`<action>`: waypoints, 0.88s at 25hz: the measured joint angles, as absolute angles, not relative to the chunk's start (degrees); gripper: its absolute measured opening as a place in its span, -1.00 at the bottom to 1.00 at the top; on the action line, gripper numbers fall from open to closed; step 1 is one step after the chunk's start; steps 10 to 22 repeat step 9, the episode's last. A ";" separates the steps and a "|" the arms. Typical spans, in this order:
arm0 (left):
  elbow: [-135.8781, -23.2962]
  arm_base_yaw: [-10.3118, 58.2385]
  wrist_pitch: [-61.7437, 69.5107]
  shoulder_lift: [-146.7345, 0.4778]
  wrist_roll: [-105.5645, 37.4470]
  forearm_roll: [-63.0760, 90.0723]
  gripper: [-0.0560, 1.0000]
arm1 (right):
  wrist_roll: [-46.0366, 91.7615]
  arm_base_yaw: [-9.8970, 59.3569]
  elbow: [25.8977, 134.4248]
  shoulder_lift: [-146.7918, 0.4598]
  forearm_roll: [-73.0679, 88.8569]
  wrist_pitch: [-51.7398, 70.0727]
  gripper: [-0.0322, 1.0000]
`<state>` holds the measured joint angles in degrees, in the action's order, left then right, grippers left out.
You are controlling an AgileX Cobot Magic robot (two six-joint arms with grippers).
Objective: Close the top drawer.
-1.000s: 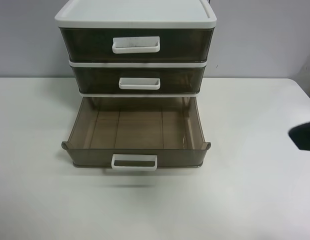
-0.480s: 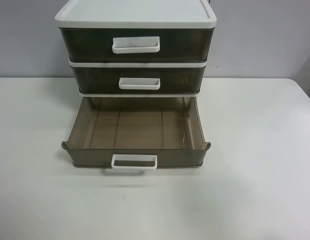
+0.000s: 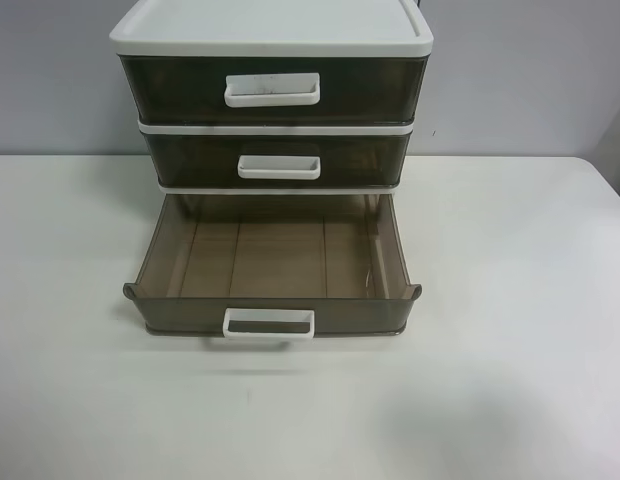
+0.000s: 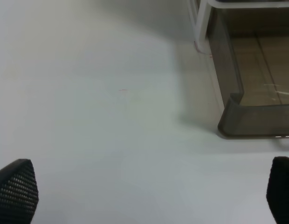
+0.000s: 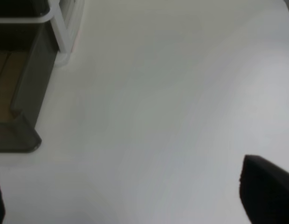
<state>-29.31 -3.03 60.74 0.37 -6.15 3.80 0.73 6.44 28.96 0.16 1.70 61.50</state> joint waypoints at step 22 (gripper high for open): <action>-29.31 -3.03 60.74 0.37 -6.15 3.85 0.99 | 0.73 6.44 28.96 0.16 1.70 61.50 0.99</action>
